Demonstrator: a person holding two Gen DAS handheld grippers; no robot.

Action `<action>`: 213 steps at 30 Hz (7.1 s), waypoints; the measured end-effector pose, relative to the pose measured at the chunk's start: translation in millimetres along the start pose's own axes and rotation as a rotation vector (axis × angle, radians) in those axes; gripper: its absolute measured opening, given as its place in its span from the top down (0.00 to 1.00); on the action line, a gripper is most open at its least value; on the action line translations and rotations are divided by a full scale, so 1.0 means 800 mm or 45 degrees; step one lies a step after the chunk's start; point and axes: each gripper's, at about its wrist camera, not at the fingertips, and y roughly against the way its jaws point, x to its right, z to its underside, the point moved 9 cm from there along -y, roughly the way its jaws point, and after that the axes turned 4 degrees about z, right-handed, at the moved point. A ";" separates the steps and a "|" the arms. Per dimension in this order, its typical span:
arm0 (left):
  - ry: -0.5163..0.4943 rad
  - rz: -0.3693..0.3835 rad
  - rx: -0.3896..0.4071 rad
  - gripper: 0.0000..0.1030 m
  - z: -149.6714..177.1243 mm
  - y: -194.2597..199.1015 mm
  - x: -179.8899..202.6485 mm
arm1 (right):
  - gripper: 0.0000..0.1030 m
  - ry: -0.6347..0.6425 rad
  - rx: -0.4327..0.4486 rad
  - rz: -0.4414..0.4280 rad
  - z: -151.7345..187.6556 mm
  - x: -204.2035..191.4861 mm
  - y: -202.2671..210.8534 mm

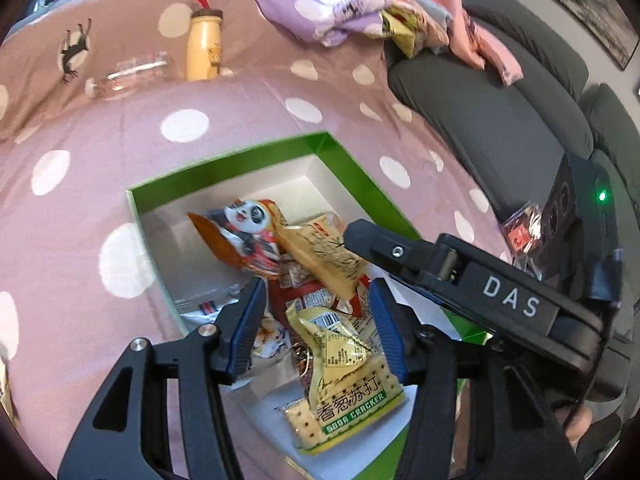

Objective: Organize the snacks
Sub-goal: 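Carry the yellow pack into the box and open the right gripper, then move the right gripper back to the white-green corn snack pack, then grasp and lift the white-green corn snack pack with the right gripper, then carry the corn snack pack toward the green-rimmed box with the right gripper, then lower the corn snack pack into the box and open the right gripper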

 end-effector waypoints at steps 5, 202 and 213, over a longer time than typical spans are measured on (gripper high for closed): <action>0.046 -0.022 0.098 0.30 -0.002 0.049 -0.016 | 0.22 0.074 0.065 -0.015 0.004 -0.029 0.019; -0.230 -0.218 0.302 0.74 0.027 0.118 -0.017 | 0.47 0.390 0.017 -0.299 0.103 -0.168 0.060; -0.285 -0.159 0.246 0.74 0.019 0.081 0.011 | 0.47 0.287 0.035 -0.255 0.077 -0.122 0.058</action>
